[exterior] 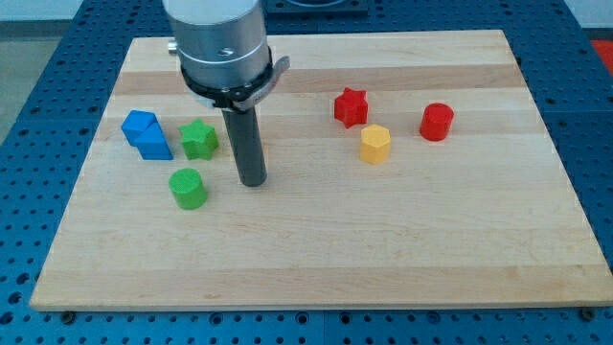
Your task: Push the yellow heart in to the green star
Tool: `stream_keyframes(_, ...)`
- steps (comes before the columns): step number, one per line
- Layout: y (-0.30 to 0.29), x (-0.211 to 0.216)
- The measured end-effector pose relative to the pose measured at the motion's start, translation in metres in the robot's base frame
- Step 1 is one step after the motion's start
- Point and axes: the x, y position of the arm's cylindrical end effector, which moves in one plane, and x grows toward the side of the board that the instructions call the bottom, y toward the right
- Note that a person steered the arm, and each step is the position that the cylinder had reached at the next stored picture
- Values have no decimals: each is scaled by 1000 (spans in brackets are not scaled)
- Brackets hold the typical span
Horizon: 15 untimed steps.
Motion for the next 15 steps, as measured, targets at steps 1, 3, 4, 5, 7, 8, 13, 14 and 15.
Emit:
stream_keyframes(1, 52, -3)
stream_keyframes(3, 64, -37)
stream_keyframes(4, 55, -37)
stream_keyframes(5, 25, -37)
stream_keyframes(7, -10, -37)
stream_keyframes(8, 11, -27)
stream_keyframes(13, -19, -65)
stream_keyframes(14, -38, -65)
stream_keyframes(15, -55, -65)
